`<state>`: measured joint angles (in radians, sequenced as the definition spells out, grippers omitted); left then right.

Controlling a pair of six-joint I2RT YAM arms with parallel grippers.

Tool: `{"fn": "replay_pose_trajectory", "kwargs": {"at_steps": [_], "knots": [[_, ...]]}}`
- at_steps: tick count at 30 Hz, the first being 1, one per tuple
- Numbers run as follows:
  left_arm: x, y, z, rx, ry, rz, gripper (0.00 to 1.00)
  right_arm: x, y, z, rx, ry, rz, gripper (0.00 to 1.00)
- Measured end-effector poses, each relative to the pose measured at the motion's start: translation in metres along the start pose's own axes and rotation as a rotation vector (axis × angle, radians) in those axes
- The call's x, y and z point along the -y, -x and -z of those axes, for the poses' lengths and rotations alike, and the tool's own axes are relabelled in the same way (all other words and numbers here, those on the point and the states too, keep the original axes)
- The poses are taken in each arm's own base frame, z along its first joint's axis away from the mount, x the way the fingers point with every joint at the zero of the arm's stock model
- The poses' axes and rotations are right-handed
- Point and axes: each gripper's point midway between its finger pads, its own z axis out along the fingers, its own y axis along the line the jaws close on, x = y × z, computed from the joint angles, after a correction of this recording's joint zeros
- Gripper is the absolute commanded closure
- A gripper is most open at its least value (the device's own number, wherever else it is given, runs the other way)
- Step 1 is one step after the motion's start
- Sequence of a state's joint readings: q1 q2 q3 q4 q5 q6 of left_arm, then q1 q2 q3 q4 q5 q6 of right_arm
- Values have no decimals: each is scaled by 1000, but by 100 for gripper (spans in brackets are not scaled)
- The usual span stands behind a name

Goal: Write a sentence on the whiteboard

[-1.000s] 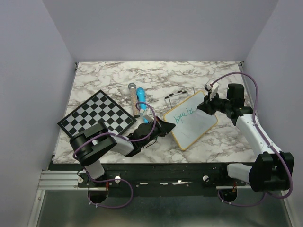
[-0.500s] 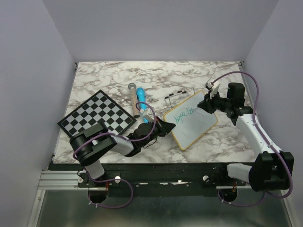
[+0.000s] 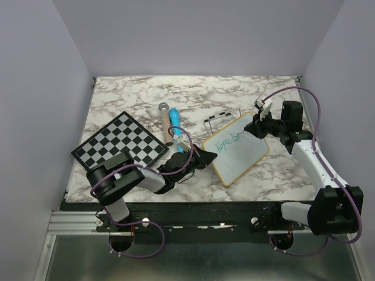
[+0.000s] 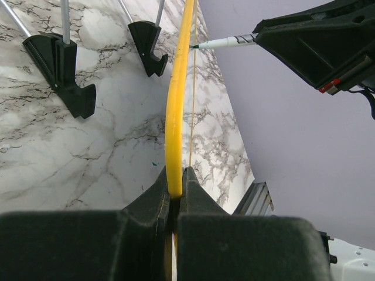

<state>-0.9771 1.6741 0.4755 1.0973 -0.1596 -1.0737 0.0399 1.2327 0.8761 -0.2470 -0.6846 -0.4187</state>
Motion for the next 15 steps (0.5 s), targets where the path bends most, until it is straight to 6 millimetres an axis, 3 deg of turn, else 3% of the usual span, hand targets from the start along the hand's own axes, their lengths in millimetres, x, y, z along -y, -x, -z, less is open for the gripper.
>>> {"fn": "replay_pose_trajectory", "kwargs": {"at_steps": [15], "knots": [[0,0,0,0,0,1,100,-3,-7,2,-29,11,20,99]]}}
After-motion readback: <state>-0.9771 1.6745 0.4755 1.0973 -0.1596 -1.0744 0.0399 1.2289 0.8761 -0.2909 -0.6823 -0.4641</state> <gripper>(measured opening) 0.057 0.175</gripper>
